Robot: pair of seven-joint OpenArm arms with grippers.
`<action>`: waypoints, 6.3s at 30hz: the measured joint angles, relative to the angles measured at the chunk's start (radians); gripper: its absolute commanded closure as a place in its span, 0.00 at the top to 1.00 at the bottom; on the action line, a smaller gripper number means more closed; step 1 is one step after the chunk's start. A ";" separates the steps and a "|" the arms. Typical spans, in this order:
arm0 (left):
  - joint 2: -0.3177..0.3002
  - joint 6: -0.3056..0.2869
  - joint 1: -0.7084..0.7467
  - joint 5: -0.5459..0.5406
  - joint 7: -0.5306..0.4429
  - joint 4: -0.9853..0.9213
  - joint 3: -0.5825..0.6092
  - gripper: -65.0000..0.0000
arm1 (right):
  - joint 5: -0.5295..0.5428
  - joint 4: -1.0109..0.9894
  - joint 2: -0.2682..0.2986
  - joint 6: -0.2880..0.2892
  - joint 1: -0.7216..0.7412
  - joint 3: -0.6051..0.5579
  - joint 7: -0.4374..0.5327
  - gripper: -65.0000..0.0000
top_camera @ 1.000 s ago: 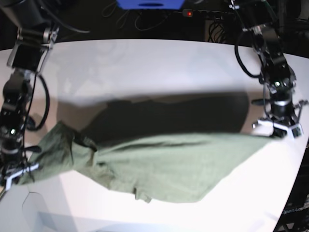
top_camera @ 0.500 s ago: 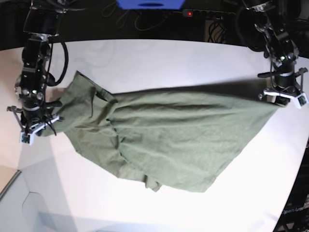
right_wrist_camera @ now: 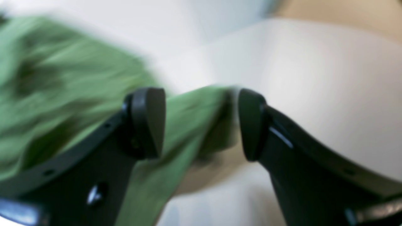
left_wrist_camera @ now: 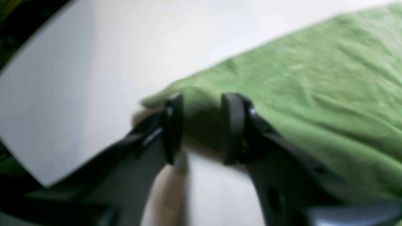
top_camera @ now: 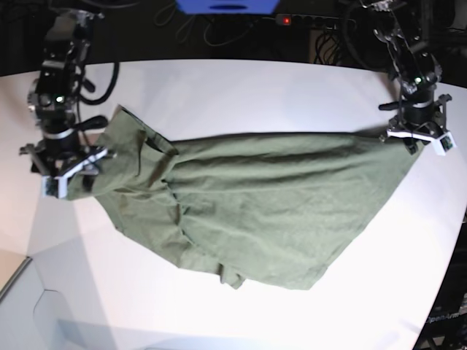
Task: Layout the t-shirt on the table in an organized manner, then fold the t-shirt properly
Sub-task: 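Lower the shirt onto the table, dragging it flat with both grippers, then reach the left gripper into the bunched shirt body and grasp fabric, then pull the grasped fabric away from the right gripper to spread it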
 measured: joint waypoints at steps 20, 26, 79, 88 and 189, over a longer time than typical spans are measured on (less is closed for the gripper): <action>-0.006 0.003 0.029 -0.184 -0.003 0.105 -0.059 0.36 | -0.007 -0.254 0.095 0.002 0.203 -0.440 -0.003 0.57; -0.004 0.006 0.044 -0.184 0.002 0.106 -0.060 0.36 | -0.010 -0.336 0.092 0.002 0.280 -0.512 0.001 0.57; -0.018 0.009 -0.245 -0.178 -0.010 0.074 0.219 0.37 | -0.012 0.128 0.226 0.015 -0.222 -0.795 0.134 0.00; -0.017 0.018 -0.439 -0.174 -0.006 -0.266 0.565 0.37 | -0.145 0.077 0.220 0.014 -0.239 -0.838 0.136 0.00; -0.090 0.008 0.707 -0.970 -0.199 0.268 0.186 0.00 | -0.148 -0.105 0.184 0.015 -0.092 -0.748 0.143 0.00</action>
